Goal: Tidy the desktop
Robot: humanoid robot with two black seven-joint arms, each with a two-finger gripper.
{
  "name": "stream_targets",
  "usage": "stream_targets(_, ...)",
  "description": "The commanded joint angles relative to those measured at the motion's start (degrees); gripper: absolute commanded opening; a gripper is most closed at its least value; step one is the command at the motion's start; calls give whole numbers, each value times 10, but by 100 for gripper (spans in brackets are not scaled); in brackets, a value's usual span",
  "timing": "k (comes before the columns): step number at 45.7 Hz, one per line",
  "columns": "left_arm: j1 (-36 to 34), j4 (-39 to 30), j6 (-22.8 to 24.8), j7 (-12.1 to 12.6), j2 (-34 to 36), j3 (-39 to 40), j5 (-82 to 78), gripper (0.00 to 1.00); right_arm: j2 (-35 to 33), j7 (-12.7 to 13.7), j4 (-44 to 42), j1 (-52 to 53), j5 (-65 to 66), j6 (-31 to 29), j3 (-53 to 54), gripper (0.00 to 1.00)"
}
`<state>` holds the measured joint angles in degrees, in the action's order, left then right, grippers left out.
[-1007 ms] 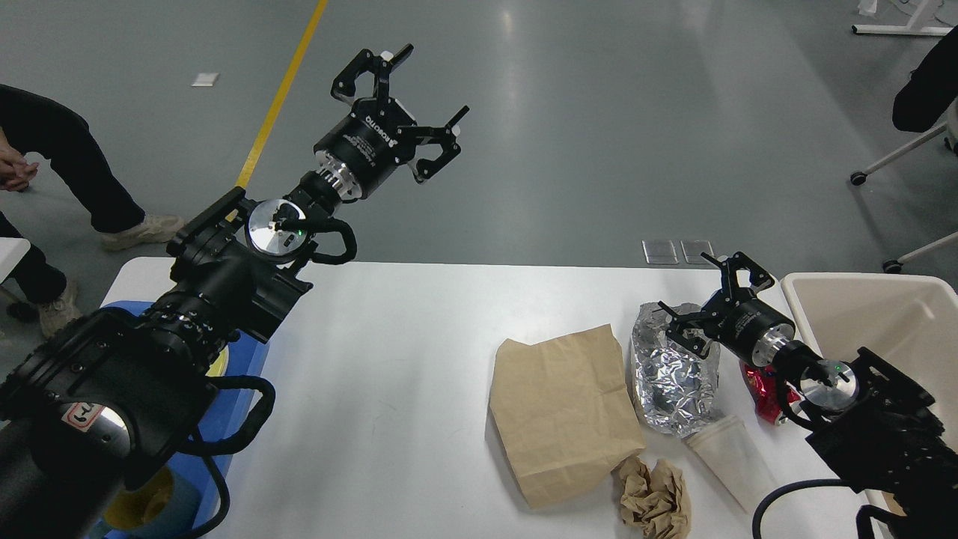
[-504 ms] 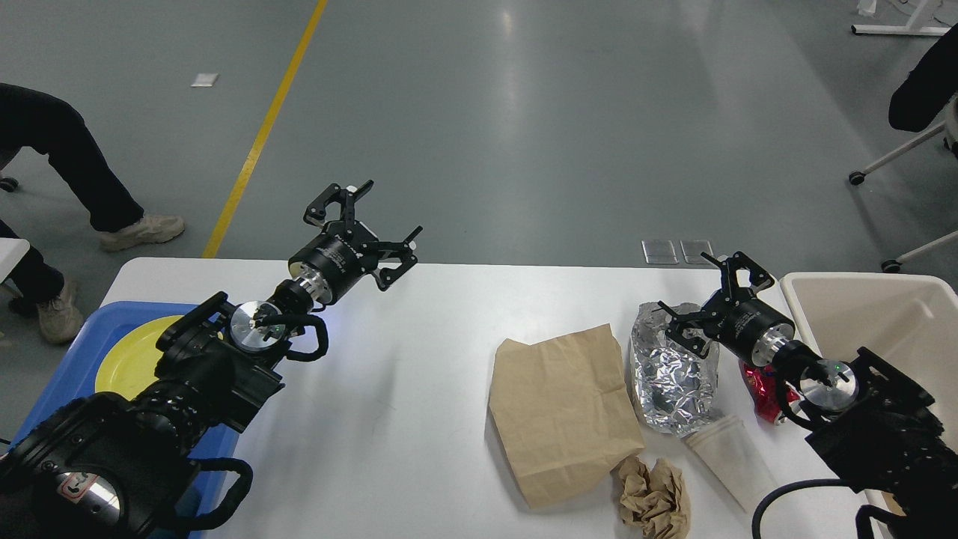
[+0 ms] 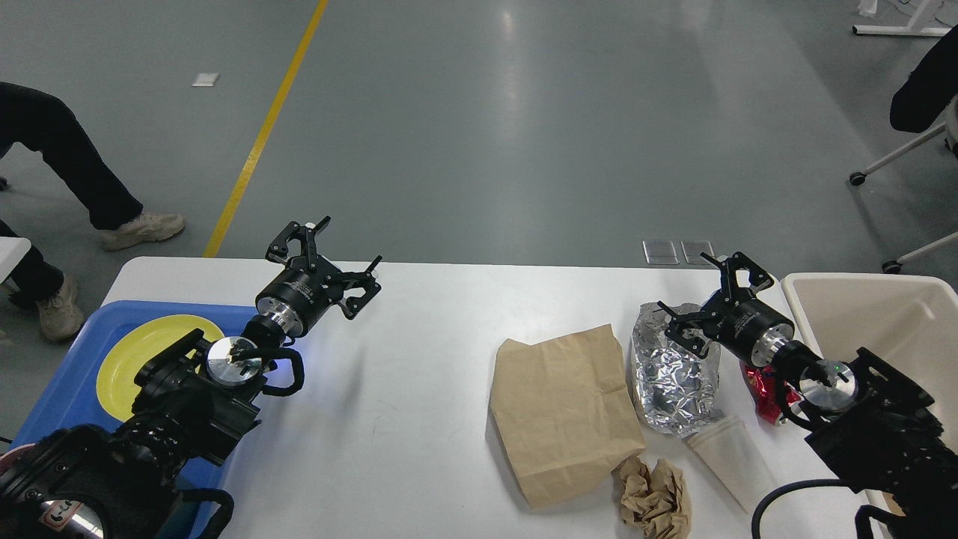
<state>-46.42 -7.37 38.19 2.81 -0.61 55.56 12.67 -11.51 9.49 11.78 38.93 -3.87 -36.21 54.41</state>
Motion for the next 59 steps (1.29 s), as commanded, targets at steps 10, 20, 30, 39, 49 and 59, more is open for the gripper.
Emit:
stream_targets(10,29,-2,57,-108,-6,-3,-1,97,0,0,0,0,0,0,0,100)
stream_targets(20,31,-2,64,-112,-6,-4,0,97,0,0,0,0,0,0,0,100)
stream_targets(30,32,-2,64,-112,-6,-4,0,97,0,0,0,0,0,0,0,100)
stream_targets(39,32,-2,64,-112,-6,-4,0,97,0,0,0,0,0,0,-1,100)
stream_targets(49,31,-2,64,-112,-6,-4,0,97,0,0,0,0,0,0,0,100)
stream_targets(59,31,-2,64,-112,-6,-4,0,97,0,0,0,0,0,0,0,100)
